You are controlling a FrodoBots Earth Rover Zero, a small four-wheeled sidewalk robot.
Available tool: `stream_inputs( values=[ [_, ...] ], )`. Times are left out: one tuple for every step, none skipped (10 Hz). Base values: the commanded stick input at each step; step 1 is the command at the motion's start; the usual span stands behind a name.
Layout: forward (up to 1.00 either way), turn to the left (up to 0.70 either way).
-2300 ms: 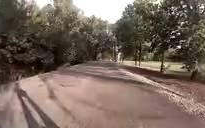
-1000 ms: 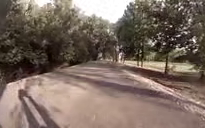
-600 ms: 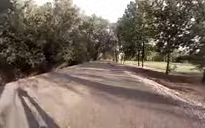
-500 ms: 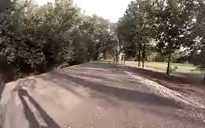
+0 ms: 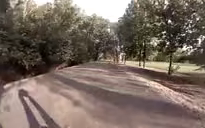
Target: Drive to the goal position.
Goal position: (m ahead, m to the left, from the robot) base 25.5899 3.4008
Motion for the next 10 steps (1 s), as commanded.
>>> stream_inputs(
  values=[
    [0.7, 0.0],
    [0.7, 0.0],
    [0.7, 0.0],
    [0.7, 0.0],
    [0.7, 0.0],
    [0.7, 0.0],
    [0.7, 0.0],
    [0.7, 0.0],
    [0.7, 0.0],
    [0.7, 0.0]
  ],
)
